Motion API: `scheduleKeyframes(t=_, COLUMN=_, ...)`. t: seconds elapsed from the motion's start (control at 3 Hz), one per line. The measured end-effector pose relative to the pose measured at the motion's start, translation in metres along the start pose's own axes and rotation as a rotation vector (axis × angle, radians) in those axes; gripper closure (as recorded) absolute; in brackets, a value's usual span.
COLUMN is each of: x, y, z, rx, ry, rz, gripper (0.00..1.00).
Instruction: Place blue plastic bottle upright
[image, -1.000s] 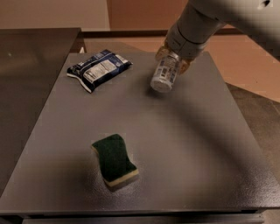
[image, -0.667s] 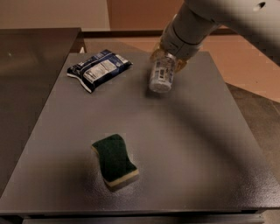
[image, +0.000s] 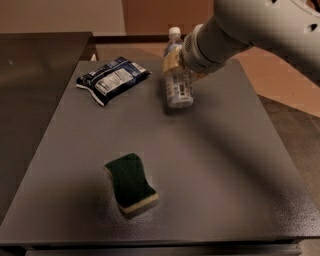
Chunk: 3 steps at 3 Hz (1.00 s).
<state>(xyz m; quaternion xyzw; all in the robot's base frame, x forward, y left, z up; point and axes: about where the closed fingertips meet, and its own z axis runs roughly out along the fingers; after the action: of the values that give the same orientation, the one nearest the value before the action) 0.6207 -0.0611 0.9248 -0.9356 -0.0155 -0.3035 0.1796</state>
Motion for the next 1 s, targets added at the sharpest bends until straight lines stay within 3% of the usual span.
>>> scheduleKeyframes(t=0.67, x=0.005, y=-0.033, z=-0.013, rx=0.209, ry=0.133, rz=-0.198, gripper=1.00)
scheduleKeyframes(t=1.0, x=0.007, y=-0.046, z=-0.019, rx=0.278, ry=0.170, rz=-0.317, gripper=1.00)
